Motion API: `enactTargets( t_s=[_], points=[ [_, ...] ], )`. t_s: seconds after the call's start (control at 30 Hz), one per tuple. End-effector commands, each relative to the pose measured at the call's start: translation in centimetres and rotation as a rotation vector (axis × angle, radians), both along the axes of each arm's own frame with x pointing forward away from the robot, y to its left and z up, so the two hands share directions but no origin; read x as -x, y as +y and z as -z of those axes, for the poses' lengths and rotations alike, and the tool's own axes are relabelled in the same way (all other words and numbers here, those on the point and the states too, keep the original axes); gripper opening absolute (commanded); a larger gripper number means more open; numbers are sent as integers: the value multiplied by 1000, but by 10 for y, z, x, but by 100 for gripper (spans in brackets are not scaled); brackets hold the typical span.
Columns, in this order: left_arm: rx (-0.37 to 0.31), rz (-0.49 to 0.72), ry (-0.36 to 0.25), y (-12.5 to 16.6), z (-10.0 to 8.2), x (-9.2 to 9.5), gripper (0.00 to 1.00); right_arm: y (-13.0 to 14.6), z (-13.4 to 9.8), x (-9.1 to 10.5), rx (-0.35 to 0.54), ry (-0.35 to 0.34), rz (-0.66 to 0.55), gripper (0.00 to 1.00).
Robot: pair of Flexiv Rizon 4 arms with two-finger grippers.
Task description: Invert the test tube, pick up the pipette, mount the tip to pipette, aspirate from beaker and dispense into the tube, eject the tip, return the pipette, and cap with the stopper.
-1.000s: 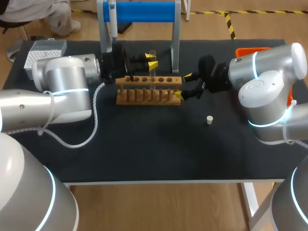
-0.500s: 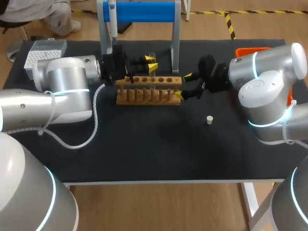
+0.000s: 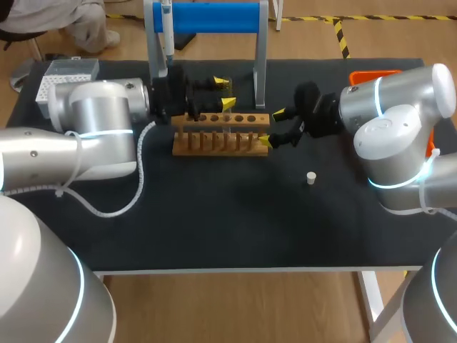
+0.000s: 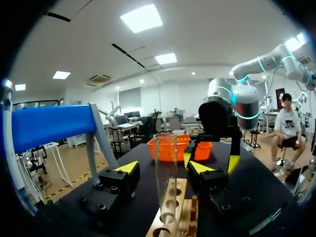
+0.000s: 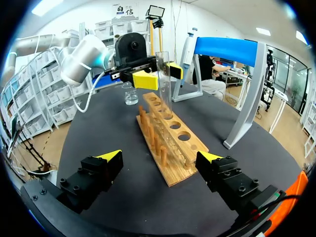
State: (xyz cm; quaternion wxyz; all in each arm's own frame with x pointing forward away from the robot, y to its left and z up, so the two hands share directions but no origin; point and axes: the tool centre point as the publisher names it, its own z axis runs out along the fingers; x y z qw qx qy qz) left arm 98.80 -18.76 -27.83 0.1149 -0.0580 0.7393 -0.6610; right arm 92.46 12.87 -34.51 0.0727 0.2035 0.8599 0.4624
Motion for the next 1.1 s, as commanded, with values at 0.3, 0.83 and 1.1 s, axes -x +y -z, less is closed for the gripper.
enactTargets(
  t_s=[0.3,0.83,1.1],
  points=[
    [-110,35,7,30,-44,23,100,0,0,0,0,0,0,100],
    [-224,-86,75,131,-91,81,100,0,0,0,0,0,0,100],
    [-224,-86,75,131,-91,81,100,0,0,0,0,0,0,100]
  ],
)
